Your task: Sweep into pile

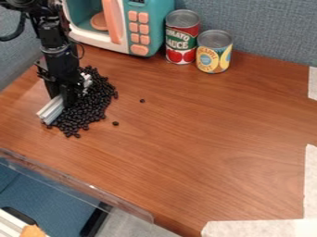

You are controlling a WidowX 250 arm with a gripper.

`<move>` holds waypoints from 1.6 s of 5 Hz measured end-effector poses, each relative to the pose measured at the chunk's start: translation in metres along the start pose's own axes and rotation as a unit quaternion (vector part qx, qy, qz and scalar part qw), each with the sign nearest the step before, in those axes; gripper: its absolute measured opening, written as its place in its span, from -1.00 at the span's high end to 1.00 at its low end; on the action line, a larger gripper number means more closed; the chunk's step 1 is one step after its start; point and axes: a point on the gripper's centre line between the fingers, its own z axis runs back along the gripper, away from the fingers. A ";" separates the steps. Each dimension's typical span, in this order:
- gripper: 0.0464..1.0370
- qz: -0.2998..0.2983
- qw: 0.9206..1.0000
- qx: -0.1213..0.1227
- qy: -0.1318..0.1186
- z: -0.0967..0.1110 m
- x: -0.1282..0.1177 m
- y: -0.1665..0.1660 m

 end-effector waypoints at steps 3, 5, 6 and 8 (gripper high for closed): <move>0.32 0.030 0.999 -0.003 -0.030 0.050 0.006 0.043; 0.32 0.055 0.998 0.016 -0.036 0.037 0.029 0.089; 0.32 0.057 0.998 0.027 -0.027 0.018 0.041 0.105; 0.32 0.044 0.997 0.053 -0.018 0.002 0.061 0.113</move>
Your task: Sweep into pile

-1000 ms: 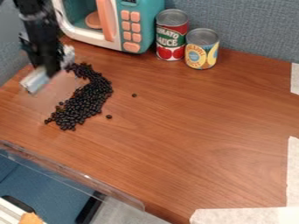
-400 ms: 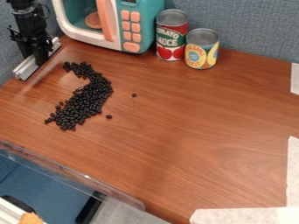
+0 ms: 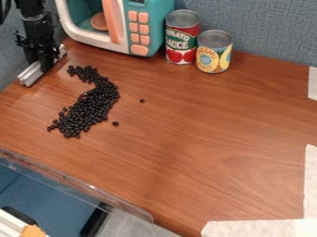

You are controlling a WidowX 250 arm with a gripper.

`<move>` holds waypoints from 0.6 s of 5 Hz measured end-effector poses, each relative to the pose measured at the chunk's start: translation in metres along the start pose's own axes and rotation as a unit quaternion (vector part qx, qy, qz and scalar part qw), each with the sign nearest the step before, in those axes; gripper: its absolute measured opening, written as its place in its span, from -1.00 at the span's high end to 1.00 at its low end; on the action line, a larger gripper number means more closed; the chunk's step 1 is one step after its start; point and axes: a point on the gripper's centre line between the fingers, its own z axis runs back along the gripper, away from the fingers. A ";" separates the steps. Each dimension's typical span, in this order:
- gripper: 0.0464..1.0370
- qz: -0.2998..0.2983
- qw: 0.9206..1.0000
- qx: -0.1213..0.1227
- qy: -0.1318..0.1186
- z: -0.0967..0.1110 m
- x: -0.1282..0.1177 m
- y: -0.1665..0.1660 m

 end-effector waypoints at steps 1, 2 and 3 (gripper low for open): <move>0.32 -0.036 0.999 0.015 -0.012 0.002 0.004 -0.018; 0.32 -0.084 0.996 0.013 -0.025 0.007 0.002 -0.049; 0.32 -0.125 0.991 0.002 -0.042 0.012 0.005 -0.074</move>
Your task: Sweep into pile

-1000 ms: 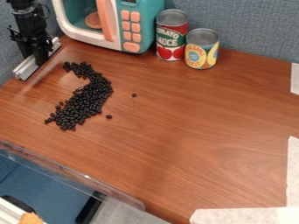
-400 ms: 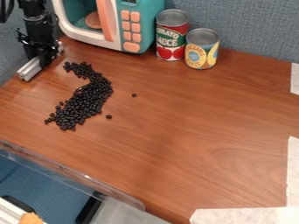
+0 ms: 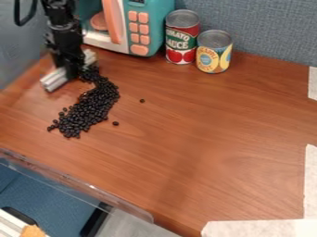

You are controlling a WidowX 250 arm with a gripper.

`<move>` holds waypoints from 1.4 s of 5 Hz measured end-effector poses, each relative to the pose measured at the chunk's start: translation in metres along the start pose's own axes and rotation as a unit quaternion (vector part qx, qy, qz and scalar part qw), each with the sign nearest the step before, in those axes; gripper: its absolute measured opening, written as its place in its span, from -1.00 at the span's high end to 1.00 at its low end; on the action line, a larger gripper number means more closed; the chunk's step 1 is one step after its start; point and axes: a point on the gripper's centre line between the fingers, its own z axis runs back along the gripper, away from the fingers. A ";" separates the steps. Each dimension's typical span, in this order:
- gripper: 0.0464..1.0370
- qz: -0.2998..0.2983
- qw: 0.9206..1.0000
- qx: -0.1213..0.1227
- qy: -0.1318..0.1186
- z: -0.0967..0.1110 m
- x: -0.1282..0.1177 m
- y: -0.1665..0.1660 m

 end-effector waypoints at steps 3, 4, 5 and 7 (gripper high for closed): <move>0.32 -0.143 0.988 -0.001 -0.059 0.006 0.007 -0.030; 0.32 -0.191 0.978 0.006 -0.082 0.008 0.010 -0.044; 0.32 -0.220 0.971 0.010 -0.090 0.009 0.009 -0.051; 0.32 -0.257 0.961 0.005 -0.098 0.016 0.013 -0.083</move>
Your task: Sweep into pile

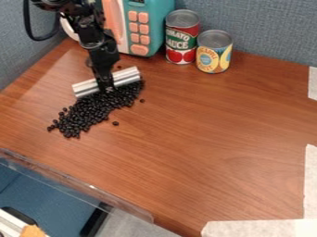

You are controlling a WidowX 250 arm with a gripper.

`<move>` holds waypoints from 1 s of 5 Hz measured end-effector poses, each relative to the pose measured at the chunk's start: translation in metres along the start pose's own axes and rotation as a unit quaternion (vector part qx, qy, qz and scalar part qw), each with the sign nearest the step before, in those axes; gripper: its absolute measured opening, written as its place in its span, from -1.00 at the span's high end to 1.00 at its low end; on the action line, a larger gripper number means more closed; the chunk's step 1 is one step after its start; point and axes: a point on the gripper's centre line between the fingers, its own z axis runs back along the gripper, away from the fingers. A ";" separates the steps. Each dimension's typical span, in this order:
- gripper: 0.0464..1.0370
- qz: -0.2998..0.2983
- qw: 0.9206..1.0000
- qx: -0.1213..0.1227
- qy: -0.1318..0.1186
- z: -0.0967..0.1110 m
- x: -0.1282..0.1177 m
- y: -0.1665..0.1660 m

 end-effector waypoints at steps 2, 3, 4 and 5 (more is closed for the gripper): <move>0.32 0.007 1.000 -0.004 0.002 0.008 0.011 -0.010; 0.32 0.031 1.000 0.003 -0.003 0.019 0.016 0.005; 0.32 0.082 0.996 0.019 0.000 0.031 0.004 0.029; 0.32 0.185 0.982 0.026 0.024 0.044 -0.032 0.051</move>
